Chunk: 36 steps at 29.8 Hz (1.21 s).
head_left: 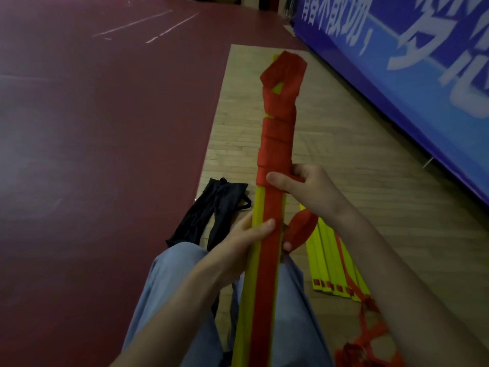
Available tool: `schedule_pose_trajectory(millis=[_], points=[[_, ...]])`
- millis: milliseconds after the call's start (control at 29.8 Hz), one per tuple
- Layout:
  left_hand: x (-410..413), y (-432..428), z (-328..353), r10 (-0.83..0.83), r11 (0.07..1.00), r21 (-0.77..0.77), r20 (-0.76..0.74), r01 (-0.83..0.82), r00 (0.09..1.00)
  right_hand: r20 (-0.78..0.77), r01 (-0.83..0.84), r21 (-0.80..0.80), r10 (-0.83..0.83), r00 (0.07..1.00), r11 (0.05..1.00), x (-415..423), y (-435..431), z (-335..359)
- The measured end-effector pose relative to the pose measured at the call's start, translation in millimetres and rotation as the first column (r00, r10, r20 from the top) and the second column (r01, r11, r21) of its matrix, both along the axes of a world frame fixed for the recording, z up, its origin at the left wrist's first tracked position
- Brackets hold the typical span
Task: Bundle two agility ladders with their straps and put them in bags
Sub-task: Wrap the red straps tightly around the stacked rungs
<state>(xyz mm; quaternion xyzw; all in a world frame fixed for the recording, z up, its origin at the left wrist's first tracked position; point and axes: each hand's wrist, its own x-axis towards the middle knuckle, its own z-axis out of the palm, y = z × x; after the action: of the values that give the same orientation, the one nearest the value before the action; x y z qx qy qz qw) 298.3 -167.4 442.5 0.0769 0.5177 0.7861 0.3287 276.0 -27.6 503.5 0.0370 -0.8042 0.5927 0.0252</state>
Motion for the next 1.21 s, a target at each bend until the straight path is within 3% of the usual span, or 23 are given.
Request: schedule_pose_trajectory(millis=[134, 235, 336, 370, 437, 470, 504, 571, 605, 672, 706, 773, 840, 941, 1008, 1075, 1142, 1209], points=[[5, 4, 5, 0.081, 0.99, -0.103, -0.117, -0.093, 0.99, -0.037, 0.077, 0.148, -0.072, 0.997, 0.986, -2, -3, -3], [4, 4, 9, 0.018, 0.999, -0.047, -0.141, -0.025, 0.99, 0.006, -0.044, 0.013, 0.044, 0.999, 0.999, 3, 1, 4], [11, 4, 13, -0.162, 0.964, 0.202, -0.066, 0.172, 0.985, 0.064, -0.284, -0.3, 0.316, 0.946, 0.911, 11, 8, 2], [11, 5, 11, -0.266, 0.913, 0.309, -0.045, 0.267, 0.963, 0.032, -0.364, -0.374, 0.404, 0.914, 0.853, 13, 9, -1], [11, 11, 5, -0.462, 0.725, 0.52, -0.119, 0.451, 0.879, -0.035, -0.465, -0.434, 0.501, 0.865, 0.772, 14, 11, -6], [9, 11, 2, -0.428, 0.703, 0.557, -0.166, 0.443, 0.888, -0.038, -0.462, -0.443, 0.499, 0.866, 0.768, 14, 10, -7], [7, 7, 3, -0.357, 0.749, 0.538, -0.163, 0.386, 0.92, -0.02, -0.43, -0.443, 0.47, 0.882, 0.787, 13, 10, -9], [9, 14, -1, -0.393, 0.772, 0.511, -0.082, 0.378, 0.916, 0.029, -0.331, -0.388, 0.371, 0.928, 0.86, 12, 11, -11], [8, 11, -1, -0.375, 0.828, 0.441, -0.022, 0.346, 0.927, 0.056, -0.271, -0.347, 0.308, 0.95, 0.898, 9, 12, -14], [5, 6, -4, -0.188, 0.967, 0.175, -0.009, 0.187, 0.982, 0.115, -0.103, -0.266, 0.138, 0.984, 0.958, 7, 13, -20], [5, 6, -4, -0.109, 0.993, 0.032, -0.041, 0.11, 0.993, 0.142, -0.016, -0.199, 0.044, 0.989, 0.98, 7, 13, -21], [8, 11, -2, 0.0, 0.984, -0.177, -0.114, -0.02, 0.993, 0.139, 0.073, -0.077, -0.062, 0.988, 0.994, 7, 10, -22], [14, 16, 0, 0.091, 0.96, -0.247, -0.177, -0.134, 0.98, 0.105, 0.07, -0.061, -0.064, 0.992, 0.996, 10, 4, -19], [11, 13, 6, 0.108, 0.989, -0.088, -0.081, -0.115, 0.991, 0.046, -0.064, -0.117, 0.07, 0.996, 0.991, 12, 6, -16], [8, 6, 11, -0.049, 0.993, 0.103, -0.015, 0.051, 0.999, 0.071, -0.175, -0.187, 0.191, 0.979, 0.967, 12, 9, -17], [6, 5, 12, -0.223, 0.938, 0.278, 0.025, 0.207, 0.975, 0.103, -0.205, -0.257, 0.238, 0.966, 0.944, 12, 10, -20], [5, 8, 7, -0.281, 0.912, 0.335, 0.091, 0.236, 0.955, 0.113, -0.165, -0.255, 0.199, 0.973, 0.953, 14, 6, -17], [6, 8, 2, -0.197, 0.958, 0.238, 0.144, 0.16, 0.97, 0.145, -0.08, -0.221, 0.114, 0.983, 0.972, 17, 1, -17]])
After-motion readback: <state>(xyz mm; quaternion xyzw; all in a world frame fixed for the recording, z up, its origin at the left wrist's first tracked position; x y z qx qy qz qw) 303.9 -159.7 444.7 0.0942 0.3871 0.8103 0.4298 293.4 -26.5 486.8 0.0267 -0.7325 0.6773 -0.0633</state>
